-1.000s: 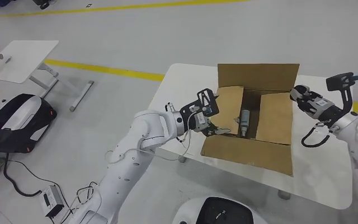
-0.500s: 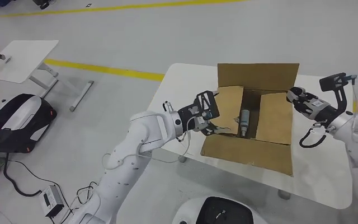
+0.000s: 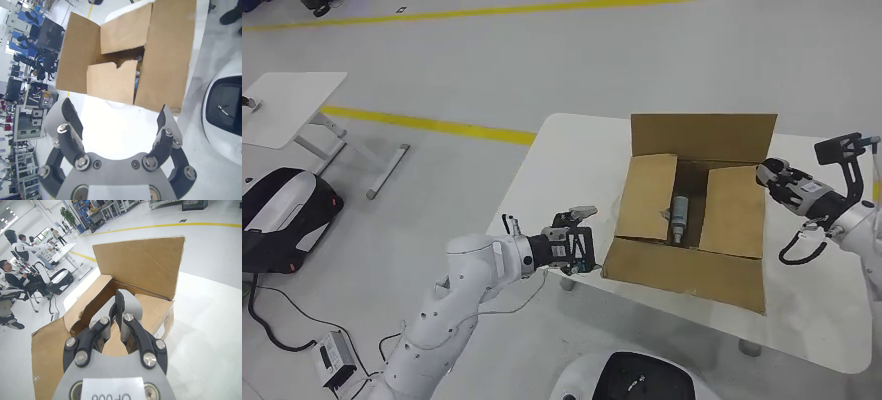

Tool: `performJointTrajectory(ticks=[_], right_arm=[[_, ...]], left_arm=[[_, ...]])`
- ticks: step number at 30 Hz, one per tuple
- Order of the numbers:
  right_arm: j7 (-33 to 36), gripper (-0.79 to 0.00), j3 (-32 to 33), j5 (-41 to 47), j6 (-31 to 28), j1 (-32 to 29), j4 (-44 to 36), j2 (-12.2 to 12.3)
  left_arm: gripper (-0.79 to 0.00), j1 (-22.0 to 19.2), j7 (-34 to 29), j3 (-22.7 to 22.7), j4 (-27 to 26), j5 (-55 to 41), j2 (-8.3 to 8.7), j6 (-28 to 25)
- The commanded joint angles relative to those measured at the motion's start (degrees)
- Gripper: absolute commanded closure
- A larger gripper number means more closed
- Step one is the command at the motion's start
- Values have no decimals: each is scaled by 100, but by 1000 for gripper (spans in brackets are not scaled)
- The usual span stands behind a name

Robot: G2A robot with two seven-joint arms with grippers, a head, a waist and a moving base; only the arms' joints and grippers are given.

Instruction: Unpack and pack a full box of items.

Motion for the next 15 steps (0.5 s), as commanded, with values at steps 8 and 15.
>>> performJointTrajectory(ticks=[8, 15], right_arm=[[37, 0, -71, 1, -3, 59, 29, -8], [28, 0, -87, -11, 10, 78, 33, -7]], left_arm=[[-785, 102, 795, 592, 675, 1043, 72, 656], [-526, -289, 1066, 1209, 1010, 1187, 37, 940]])
